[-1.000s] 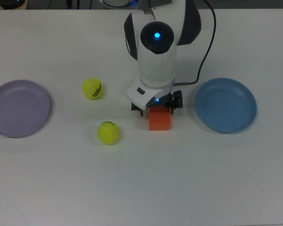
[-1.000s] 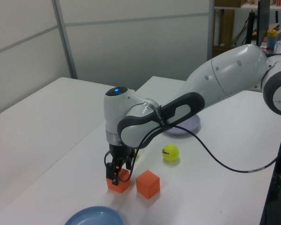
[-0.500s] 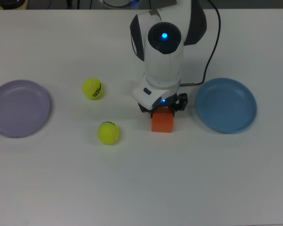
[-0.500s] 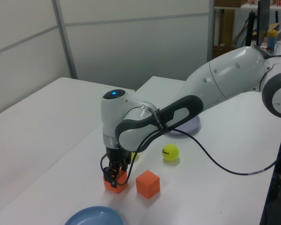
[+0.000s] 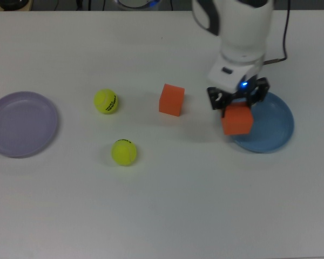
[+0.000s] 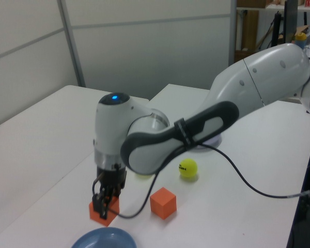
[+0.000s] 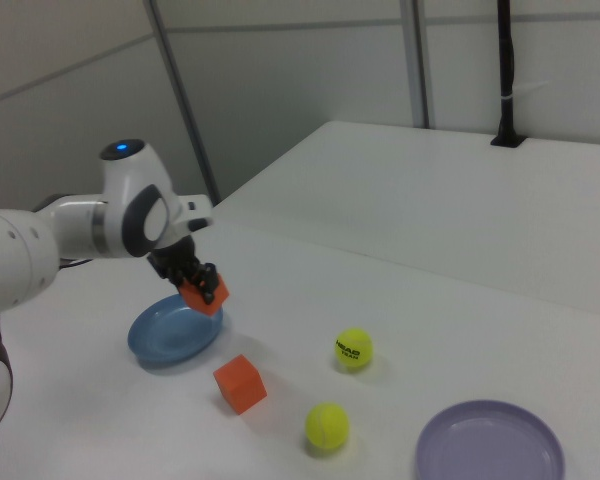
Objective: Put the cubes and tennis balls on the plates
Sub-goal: 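Carry the cube over the blue plate and release it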
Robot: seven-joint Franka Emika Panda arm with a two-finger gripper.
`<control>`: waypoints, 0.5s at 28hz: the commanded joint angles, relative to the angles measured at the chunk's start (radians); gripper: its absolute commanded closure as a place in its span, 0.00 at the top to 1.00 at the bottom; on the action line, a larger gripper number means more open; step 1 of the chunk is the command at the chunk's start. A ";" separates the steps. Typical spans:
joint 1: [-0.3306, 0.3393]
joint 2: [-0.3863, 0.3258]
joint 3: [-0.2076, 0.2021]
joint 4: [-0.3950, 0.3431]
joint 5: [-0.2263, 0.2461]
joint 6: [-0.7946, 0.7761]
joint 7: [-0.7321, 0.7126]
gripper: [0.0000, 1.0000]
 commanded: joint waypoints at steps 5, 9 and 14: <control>0.094 0.004 -0.001 -0.026 -0.081 0.014 0.098 0.00; 0.118 0.022 -0.001 -0.026 -0.081 0.014 0.101 0.00; 0.130 0.048 -0.001 -0.026 -0.094 0.015 0.127 1.00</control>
